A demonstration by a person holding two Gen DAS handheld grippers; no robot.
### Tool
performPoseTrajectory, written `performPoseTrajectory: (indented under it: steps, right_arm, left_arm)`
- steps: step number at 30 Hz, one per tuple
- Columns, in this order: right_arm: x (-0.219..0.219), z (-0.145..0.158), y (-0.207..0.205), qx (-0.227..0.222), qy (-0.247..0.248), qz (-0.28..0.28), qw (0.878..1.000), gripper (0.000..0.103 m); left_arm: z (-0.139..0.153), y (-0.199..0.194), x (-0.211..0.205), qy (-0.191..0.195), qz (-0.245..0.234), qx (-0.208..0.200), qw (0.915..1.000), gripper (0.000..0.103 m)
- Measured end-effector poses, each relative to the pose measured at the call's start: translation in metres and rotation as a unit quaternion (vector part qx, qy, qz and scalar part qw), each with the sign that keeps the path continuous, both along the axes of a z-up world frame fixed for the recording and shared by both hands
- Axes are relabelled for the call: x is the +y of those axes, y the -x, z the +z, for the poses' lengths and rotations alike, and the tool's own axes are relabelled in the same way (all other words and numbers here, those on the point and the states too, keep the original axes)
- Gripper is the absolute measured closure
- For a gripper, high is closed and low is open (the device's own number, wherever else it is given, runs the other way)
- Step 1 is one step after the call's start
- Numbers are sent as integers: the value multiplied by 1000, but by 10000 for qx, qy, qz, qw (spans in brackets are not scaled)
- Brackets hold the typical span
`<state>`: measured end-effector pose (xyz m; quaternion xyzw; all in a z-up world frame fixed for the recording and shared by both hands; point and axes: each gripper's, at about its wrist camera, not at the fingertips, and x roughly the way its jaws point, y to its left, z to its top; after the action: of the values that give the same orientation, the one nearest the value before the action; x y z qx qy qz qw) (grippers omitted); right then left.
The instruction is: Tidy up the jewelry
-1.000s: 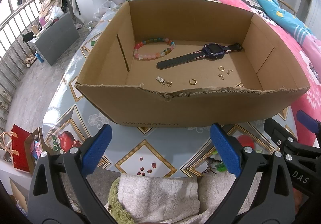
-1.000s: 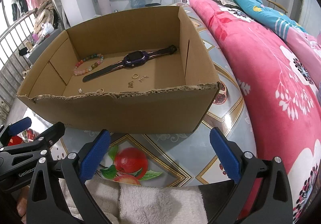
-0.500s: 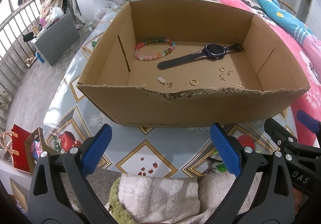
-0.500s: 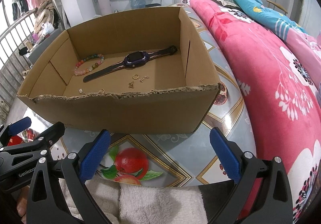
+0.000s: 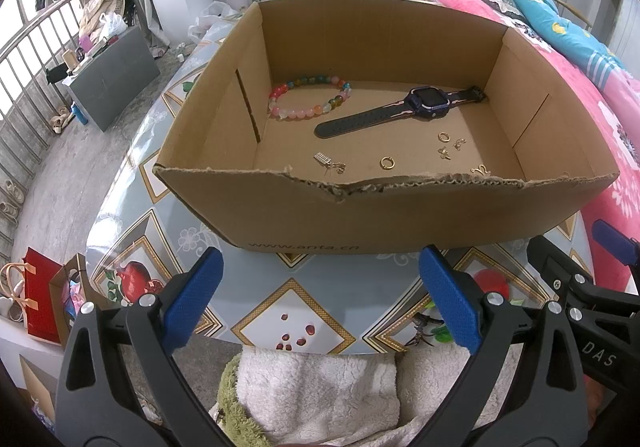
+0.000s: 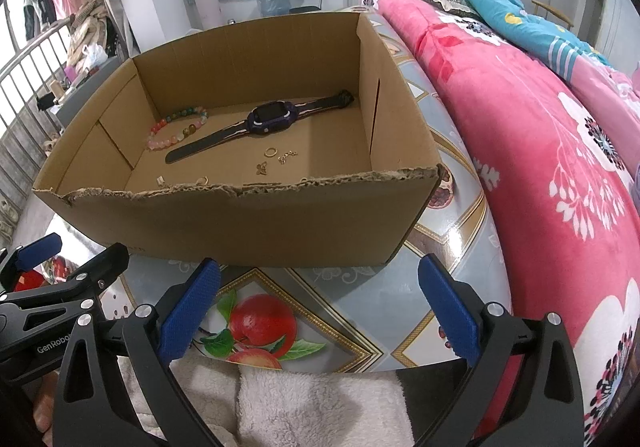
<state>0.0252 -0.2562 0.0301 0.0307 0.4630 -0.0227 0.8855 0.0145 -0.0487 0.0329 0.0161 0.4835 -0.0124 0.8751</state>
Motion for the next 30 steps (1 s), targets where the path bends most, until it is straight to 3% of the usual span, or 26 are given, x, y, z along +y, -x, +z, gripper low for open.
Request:
performPoseTrajectory:
  steps: [30]
  right_arm:
    - [0,0,0,14,2,-2,10000,6]
  left_arm:
    - [-1,1,2,-20,21,9,10000,8]
